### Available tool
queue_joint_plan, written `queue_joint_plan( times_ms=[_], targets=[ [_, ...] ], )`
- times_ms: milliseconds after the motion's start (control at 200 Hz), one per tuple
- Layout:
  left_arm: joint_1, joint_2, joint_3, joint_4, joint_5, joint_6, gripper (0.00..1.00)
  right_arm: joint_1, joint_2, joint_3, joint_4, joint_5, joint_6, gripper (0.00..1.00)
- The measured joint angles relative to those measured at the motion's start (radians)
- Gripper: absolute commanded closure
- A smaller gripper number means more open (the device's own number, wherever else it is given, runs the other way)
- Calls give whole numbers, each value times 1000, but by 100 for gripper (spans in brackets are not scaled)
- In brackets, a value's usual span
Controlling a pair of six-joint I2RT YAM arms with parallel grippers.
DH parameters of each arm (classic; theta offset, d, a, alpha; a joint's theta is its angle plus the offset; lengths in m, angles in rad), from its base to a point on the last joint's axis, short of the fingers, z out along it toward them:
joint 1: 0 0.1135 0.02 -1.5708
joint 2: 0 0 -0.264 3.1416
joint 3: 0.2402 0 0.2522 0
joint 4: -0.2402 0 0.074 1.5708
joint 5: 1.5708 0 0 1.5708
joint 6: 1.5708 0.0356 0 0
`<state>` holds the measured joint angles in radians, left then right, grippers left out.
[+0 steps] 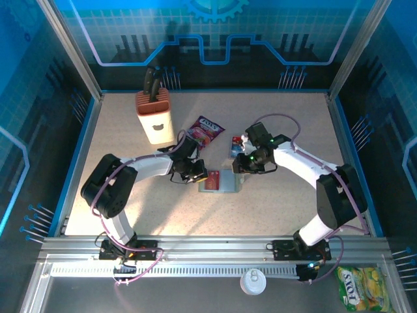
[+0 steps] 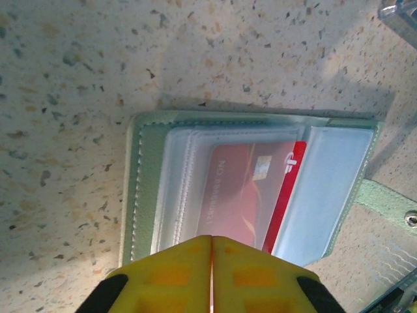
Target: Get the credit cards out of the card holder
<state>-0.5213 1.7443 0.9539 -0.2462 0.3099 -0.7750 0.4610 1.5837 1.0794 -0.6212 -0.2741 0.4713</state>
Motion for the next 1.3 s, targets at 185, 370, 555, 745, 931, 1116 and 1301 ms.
queue_joint_plan(
  times_ms=[185, 370, 555, 745, 931, 1116, 1301],
  targets=[
    [0, -1, -20, -4, -3, 0, 96, 27, 14, 3, 61, -62, 48, 68],
    [0, -1, -22, -4, -4, 1, 97, 61, 69, 6, 110, -104, 81, 68],
    [0, -5, -29, 0, -3, 8, 98, 83, 120, 7, 153, -131, 109, 68],
    [0, -10, -37, 4, -3, 8, 99, 100, 174, 7, 210, -164, 139, 68],
    [0, -15, -42, 4, -4, 8, 98, 104, 218, 7, 253, -191, 162, 68],
    [0, -15, -42, 4, -4, 8, 99, 108, 251, 7, 284, -210, 175, 68],
    [0, -15, -42, 4, -4, 8, 99, 110, 270, 7, 302, -227, 182, 68]
  ],
)
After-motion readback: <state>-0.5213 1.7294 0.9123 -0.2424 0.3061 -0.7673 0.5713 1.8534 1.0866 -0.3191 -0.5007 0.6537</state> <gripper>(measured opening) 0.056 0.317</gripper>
